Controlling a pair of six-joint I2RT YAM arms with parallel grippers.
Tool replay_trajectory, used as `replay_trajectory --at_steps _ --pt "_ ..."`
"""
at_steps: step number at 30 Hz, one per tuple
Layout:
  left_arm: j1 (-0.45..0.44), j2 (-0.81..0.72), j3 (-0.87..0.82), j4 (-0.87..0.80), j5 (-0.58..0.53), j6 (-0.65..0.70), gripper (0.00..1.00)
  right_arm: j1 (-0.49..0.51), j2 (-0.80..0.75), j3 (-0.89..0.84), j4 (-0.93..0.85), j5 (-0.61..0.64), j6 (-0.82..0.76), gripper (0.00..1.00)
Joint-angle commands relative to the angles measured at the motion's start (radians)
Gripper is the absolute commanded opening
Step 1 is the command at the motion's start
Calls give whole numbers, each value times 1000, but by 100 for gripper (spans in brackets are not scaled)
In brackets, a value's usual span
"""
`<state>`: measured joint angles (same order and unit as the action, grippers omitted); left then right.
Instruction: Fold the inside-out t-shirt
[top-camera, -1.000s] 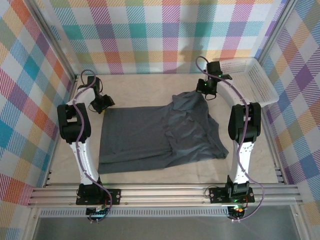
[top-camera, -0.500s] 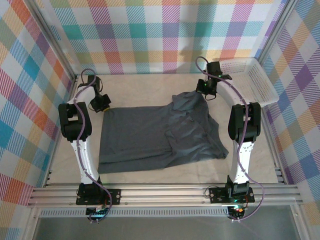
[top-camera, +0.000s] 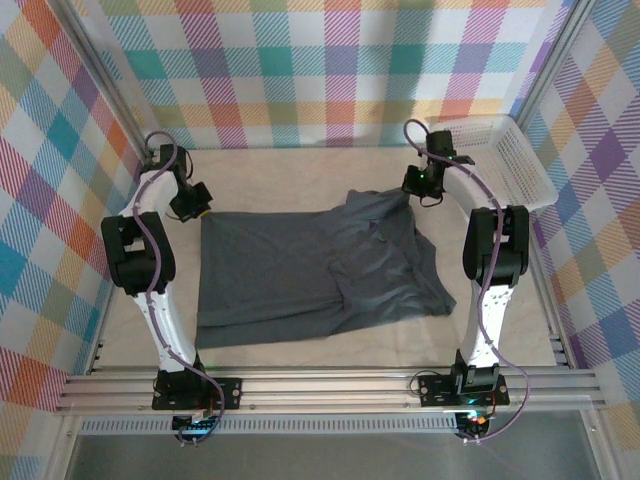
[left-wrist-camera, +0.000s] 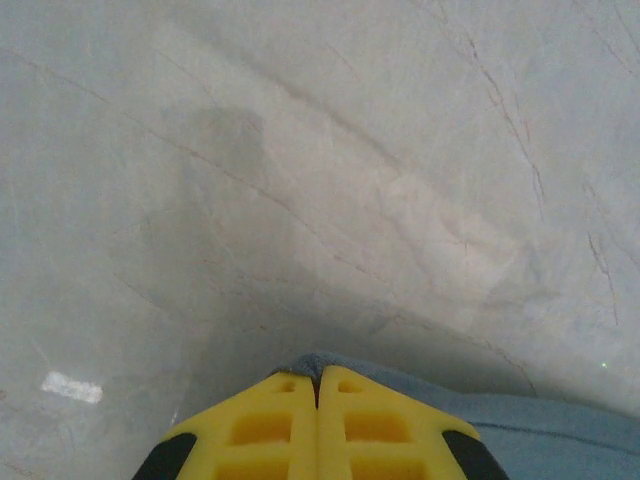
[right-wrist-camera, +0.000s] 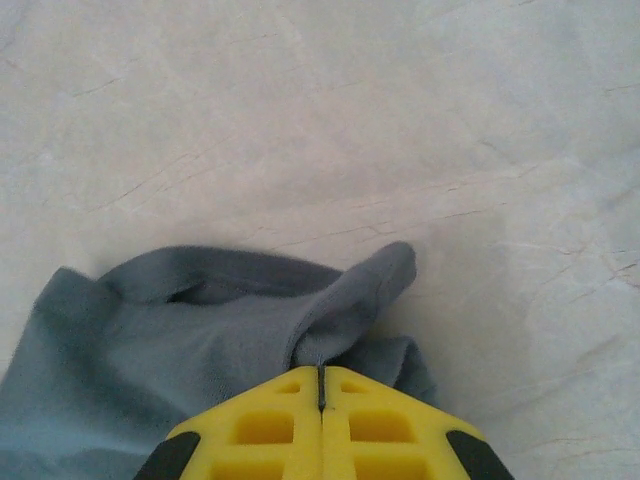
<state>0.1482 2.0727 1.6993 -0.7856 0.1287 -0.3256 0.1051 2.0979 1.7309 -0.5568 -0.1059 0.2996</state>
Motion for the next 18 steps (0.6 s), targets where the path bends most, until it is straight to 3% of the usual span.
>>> replay_trajectory --at_steps 1,4,9,14,18 --pt "20 -84 -27 -40 24 -20 0 4 -38 70 -48 -45 -6 0" --pt "31 -152 -77 -53 33 -31 0 -6 -97 24 -45 -40 13 0" --pt "39 -299 -267 -40 16 -67 0 -35 -222 -211 43 -33 73 0" --pt "37 -402 -494 37 94 -113 0 -44 -282 -383 71 -38 98 0" --pt "36 -469 -577 49 55 -106 0 -44 -347 -435 87 -34 99 0"
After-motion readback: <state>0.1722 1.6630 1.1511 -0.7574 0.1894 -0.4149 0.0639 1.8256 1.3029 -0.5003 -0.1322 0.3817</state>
